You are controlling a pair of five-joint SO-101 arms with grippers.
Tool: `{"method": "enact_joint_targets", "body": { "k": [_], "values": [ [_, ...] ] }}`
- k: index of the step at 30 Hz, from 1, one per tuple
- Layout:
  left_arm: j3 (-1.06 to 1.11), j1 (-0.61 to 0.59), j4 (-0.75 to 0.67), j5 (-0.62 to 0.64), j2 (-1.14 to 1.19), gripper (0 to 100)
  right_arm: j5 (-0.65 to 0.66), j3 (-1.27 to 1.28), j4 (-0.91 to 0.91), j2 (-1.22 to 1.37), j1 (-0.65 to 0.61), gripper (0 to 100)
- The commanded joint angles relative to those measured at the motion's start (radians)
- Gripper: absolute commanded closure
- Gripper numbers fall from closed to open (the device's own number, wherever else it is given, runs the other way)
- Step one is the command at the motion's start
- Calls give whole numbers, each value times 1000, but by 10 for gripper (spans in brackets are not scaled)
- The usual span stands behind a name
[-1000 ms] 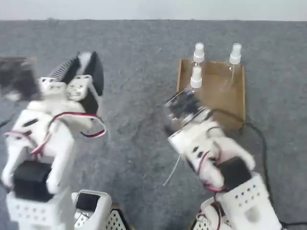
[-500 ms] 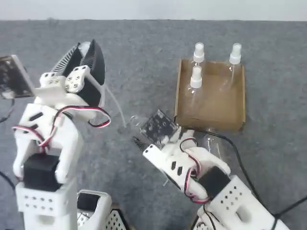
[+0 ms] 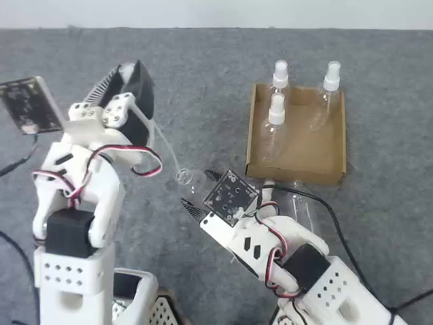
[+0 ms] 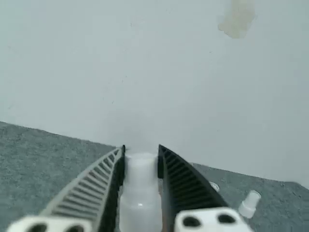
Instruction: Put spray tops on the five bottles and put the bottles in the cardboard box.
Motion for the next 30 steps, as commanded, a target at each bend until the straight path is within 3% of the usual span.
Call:
{"method": "enact_joint_targets", "body": {
  "k": [1,6,15,21,27,30],
  "values": [
    [-8,74,103,11,-25,970,-81,-11,-31,-30,-4,992],
    [74,149,146,3,-115,970,-258,9,-117,-38,48,992],
    [390,163,38,-95,-345,965,-273,54,-166,-50,62,992],
    [389,213,51,-124,-374,829,-273,58,-226,-76,62,993],
    [360,239,52,-180,-376,822,-272,60,-217,-76,64,993],
    [275,192,115,-180,-384,822,-272,60,-216,-74,76,993]
  ]
}}
